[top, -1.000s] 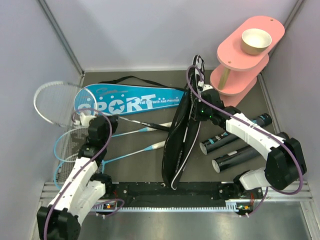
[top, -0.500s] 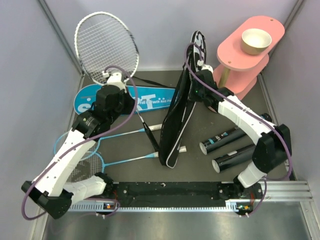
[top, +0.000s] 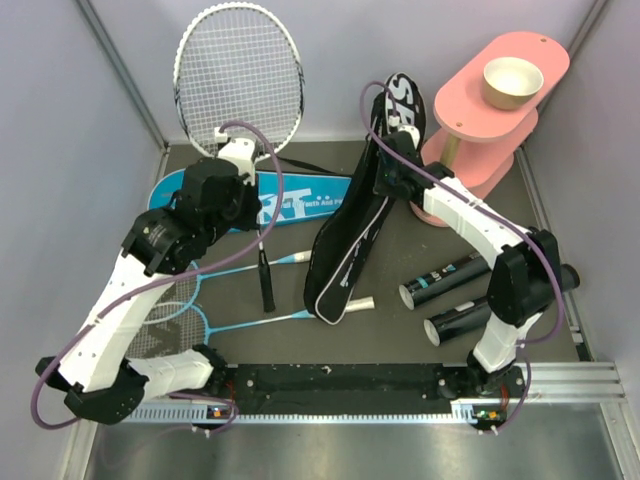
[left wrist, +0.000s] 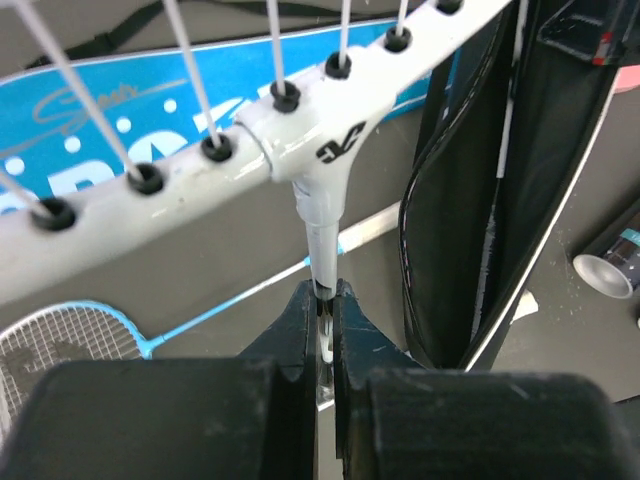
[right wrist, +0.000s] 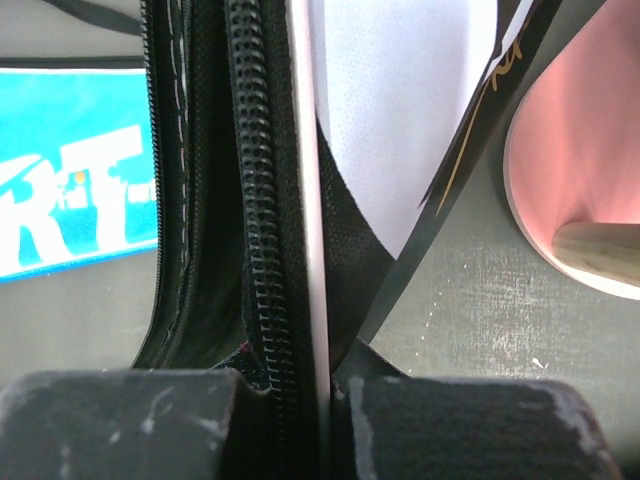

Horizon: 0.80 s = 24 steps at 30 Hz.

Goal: Pack up the badminton gear
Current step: Place the racket in the racket bag.

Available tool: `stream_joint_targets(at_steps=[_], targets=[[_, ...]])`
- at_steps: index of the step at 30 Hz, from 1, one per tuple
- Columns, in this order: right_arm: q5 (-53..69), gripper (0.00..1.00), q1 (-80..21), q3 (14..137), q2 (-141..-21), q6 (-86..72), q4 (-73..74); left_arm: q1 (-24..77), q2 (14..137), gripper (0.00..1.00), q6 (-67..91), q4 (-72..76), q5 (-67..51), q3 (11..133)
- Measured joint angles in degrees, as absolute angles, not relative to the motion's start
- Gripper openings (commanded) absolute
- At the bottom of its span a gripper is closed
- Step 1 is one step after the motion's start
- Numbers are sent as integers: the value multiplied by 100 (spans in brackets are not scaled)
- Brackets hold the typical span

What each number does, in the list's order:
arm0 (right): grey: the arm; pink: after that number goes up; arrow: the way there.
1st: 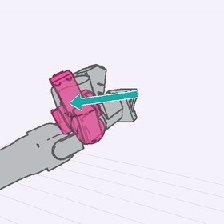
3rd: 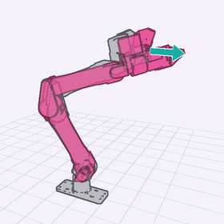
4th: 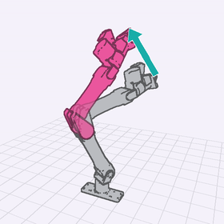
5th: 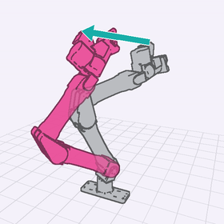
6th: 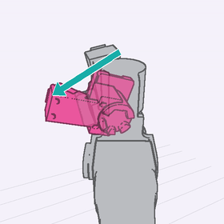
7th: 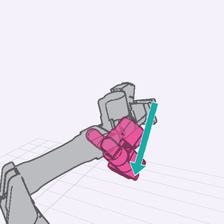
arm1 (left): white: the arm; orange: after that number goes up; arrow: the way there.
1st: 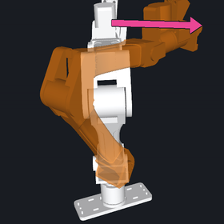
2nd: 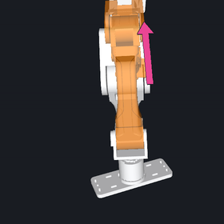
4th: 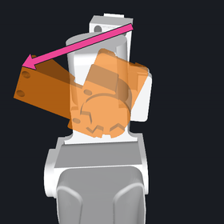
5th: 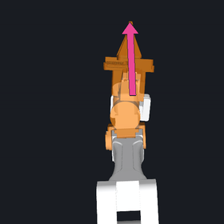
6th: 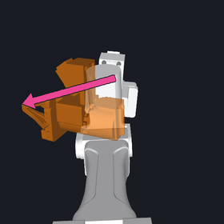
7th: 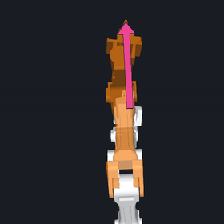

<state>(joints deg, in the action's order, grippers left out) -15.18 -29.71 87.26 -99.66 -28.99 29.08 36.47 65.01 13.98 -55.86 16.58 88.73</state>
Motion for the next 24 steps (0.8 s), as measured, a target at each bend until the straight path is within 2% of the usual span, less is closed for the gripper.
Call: stream_joint_targets(at_steps=[4, 14, 24], targets=[[-1542, 0, -2930, 8829, -9966, -2943, 2875, 3651, 6667, 0, 1144, -5704, 1570, 9273], [-1623, 0, -2823, 8882, -9963, -3199, 2462, 3918, 7341, 0, 642, -6090, 1988, 8825], [-1970, 0, -2803, 9649, -9963, -2995, 2220, 4215, 8359, 0, 257, -6173, 2377, 8892]])
